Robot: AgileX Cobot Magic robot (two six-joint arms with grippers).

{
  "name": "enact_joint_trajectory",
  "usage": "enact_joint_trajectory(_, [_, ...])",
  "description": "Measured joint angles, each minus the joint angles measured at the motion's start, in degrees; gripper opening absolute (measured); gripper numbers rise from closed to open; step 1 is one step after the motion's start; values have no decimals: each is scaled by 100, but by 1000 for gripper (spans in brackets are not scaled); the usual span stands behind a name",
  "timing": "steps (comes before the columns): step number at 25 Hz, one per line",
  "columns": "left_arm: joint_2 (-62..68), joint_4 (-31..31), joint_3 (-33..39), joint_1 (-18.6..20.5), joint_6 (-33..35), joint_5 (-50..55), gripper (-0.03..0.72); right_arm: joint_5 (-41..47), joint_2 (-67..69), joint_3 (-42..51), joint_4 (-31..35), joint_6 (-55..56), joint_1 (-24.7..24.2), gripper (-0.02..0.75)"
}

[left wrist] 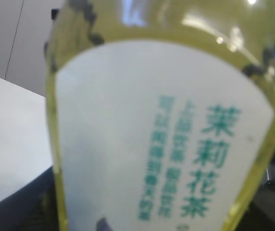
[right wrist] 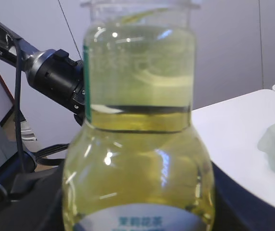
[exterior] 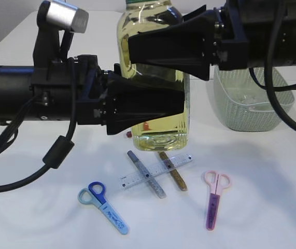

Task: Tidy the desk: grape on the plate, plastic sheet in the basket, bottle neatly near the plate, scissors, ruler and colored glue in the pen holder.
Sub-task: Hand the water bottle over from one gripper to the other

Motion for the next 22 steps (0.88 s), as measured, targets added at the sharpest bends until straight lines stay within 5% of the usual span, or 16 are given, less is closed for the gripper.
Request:
enact_joint_trajectory(13, [13, 85, -47, 0, -12, -22, 450, -4, 0, 0, 4, 0, 0, 473])
enact_joint_trajectory(22, [17, 85, -47, 0, 100, -11, 432, -39, 0, 0, -36, 8, 0, 587])
